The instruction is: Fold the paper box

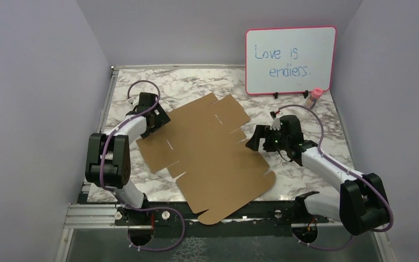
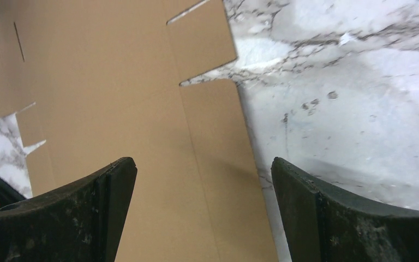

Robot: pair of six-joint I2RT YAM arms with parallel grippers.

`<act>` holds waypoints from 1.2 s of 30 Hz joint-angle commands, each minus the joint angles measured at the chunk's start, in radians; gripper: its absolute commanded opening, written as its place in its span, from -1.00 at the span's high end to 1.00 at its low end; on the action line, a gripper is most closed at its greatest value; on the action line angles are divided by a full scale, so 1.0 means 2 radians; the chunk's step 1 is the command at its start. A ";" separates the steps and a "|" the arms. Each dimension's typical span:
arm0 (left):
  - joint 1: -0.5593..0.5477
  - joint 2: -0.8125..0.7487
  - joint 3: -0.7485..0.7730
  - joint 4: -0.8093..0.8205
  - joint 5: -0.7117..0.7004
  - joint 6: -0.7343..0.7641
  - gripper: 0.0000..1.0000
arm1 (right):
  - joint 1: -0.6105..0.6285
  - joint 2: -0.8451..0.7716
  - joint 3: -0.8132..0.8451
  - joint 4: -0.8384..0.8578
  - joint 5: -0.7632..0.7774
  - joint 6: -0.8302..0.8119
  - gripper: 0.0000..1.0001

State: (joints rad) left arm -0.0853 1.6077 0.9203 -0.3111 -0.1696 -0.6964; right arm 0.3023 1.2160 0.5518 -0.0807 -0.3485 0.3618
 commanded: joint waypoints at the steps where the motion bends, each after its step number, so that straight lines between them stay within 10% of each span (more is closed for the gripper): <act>1: 0.000 0.018 0.061 -0.003 0.012 0.055 -0.98 | 0.004 -0.021 0.023 -0.002 0.078 0.006 -1.00; 7: 0.025 -0.005 0.063 -0.010 0.009 0.064 -0.98 | 0.004 0.034 0.082 0.055 0.068 -0.009 -1.00; 17: 0.130 0.010 0.022 0.051 0.198 0.042 -0.97 | -0.005 0.209 0.224 0.114 0.053 -0.031 -1.00; 36: 0.150 0.088 0.050 0.050 0.288 0.087 -0.80 | -0.055 0.407 0.353 0.102 -0.055 -0.026 -0.78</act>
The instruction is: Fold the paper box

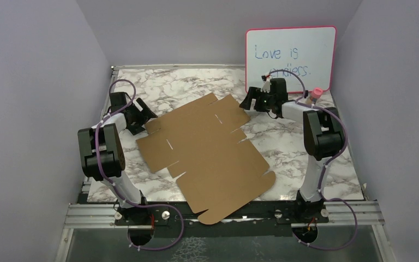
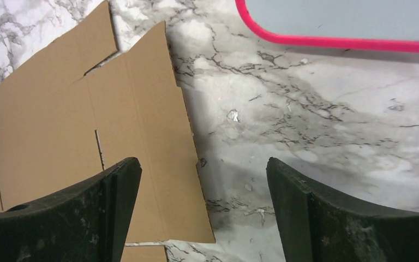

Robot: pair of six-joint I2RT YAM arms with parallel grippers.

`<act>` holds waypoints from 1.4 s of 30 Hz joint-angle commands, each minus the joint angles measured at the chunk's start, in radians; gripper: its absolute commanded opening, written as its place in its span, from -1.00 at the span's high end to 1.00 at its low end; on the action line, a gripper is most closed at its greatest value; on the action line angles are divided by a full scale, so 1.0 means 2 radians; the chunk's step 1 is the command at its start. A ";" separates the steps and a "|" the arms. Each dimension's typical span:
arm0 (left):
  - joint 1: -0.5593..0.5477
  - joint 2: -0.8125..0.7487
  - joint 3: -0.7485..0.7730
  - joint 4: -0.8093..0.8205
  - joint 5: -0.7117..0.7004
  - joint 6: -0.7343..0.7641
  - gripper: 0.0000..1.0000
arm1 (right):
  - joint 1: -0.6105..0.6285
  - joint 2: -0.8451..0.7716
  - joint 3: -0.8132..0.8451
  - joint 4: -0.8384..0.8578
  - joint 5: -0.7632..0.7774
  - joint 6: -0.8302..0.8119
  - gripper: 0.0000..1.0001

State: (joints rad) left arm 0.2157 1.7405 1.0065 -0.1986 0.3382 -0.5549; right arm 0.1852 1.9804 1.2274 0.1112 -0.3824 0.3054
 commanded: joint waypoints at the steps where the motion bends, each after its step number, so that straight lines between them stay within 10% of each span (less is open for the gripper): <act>1: -0.001 0.023 0.009 -0.006 0.037 0.017 -0.80 | 0.004 0.031 0.017 0.006 -0.045 0.004 -0.73; 19: -0.047 0.058 0.056 -0.015 0.065 0.027 -0.80 | -0.015 -0.059 -0.115 0.047 -0.076 0.068 0.97; 27: -0.057 0.063 0.098 -0.035 0.046 0.039 -0.82 | -0.024 -0.168 -0.213 0.022 0.015 0.094 0.98; 35: -0.051 0.070 0.116 -0.056 0.038 0.071 -0.83 | -0.022 -0.213 -0.220 0.013 0.020 0.067 0.23; 42: -0.024 0.073 0.107 -0.059 0.072 0.078 -0.75 | 0.013 -0.188 -0.152 0.050 -0.001 0.081 0.01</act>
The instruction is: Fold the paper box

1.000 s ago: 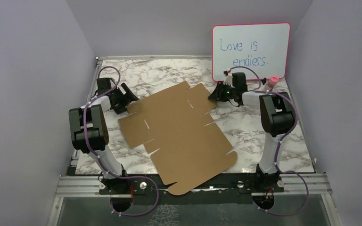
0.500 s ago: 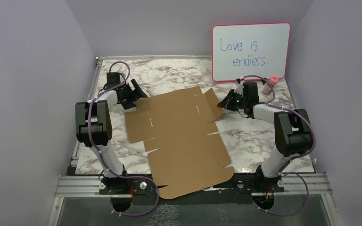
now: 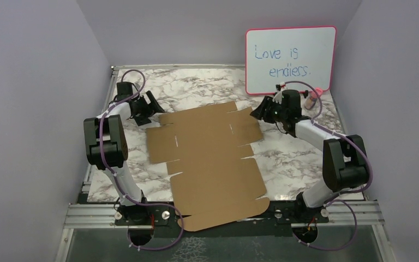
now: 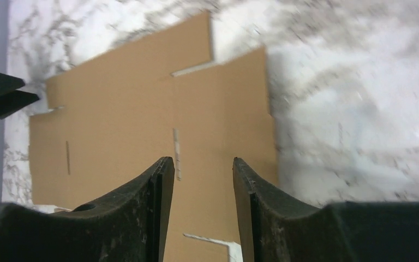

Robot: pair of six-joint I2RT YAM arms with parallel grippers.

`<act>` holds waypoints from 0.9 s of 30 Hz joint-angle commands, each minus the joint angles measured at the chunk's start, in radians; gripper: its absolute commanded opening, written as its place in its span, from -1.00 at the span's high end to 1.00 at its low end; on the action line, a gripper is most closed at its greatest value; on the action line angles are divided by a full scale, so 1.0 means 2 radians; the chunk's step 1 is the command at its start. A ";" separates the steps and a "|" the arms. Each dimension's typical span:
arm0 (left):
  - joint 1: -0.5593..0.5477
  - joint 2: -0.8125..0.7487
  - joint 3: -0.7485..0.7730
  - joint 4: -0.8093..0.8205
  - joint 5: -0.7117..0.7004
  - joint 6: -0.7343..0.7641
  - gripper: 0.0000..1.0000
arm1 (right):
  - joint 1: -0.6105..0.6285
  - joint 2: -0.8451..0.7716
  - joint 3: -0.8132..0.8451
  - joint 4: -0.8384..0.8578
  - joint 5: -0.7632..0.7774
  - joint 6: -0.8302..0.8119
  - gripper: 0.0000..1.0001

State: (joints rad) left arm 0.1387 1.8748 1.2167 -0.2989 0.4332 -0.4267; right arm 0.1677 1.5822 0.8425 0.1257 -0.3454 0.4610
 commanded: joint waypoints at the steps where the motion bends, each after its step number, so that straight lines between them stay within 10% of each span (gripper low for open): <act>1: 0.014 0.006 0.000 -0.006 0.031 0.013 -0.74 | 0.031 0.023 0.050 0.059 -0.032 0.009 -0.02; 27: -0.001 0.046 -0.003 0.008 0.091 0.011 -0.14 | 0.140 0.284 0.204 0.166 -0.070 0.084 -0.12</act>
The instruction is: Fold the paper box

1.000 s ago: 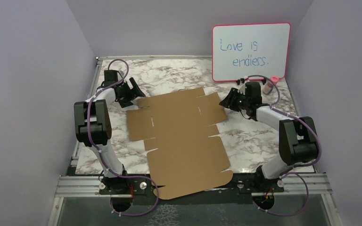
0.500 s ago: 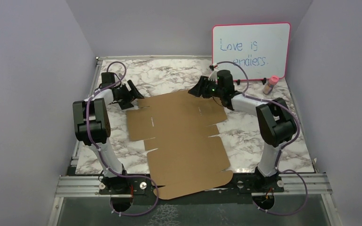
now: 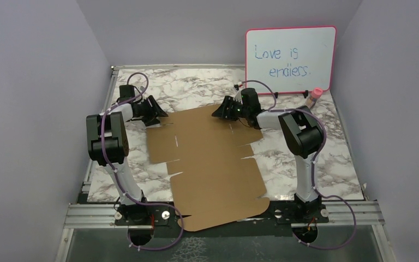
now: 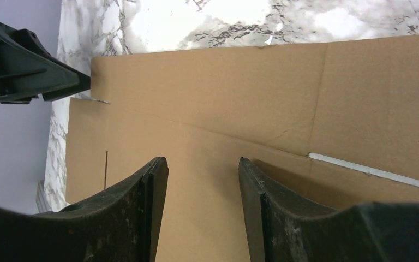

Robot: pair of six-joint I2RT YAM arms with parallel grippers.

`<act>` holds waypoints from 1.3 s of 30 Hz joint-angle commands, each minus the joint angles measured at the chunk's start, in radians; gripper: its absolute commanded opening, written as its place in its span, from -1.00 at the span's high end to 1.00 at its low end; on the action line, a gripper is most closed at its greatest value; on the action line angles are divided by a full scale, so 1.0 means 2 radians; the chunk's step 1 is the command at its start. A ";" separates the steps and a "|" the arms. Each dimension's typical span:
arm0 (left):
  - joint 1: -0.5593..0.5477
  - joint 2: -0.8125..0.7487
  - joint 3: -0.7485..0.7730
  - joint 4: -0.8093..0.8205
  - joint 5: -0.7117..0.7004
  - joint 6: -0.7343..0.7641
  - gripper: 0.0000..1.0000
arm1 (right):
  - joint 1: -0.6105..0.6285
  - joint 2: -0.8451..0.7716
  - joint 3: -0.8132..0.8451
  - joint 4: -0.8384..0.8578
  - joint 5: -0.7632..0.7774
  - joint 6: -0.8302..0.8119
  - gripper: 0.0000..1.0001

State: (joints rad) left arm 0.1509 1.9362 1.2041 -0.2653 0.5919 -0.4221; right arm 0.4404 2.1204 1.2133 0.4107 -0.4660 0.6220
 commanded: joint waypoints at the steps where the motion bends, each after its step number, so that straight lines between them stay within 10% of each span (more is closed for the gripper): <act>1: -0.008 0.014 0.003 -0.008 0.012 0.009 -0.12 | 0.003 0.018 0.019 0.023 -0.011 0.004 -0.12; 23: -0.073 -0.066 -0.009 -0.007 -0.091 0.003 0.59 | 0.004 0.018 -0.006 0.020 0.003 -0.002 -0.12; 39: -0.197 -0.009 0.114 -0.124 -0.336 0.050 1.00 | 0.005 -0.002 -0.042 0.024 0.053 0.009 -0.12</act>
State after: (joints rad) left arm -0.1871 1.8763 1.3514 -0.4488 0.0765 -0.3599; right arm 0.4400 2.1326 1.1717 0.5045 -0.4236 0.6331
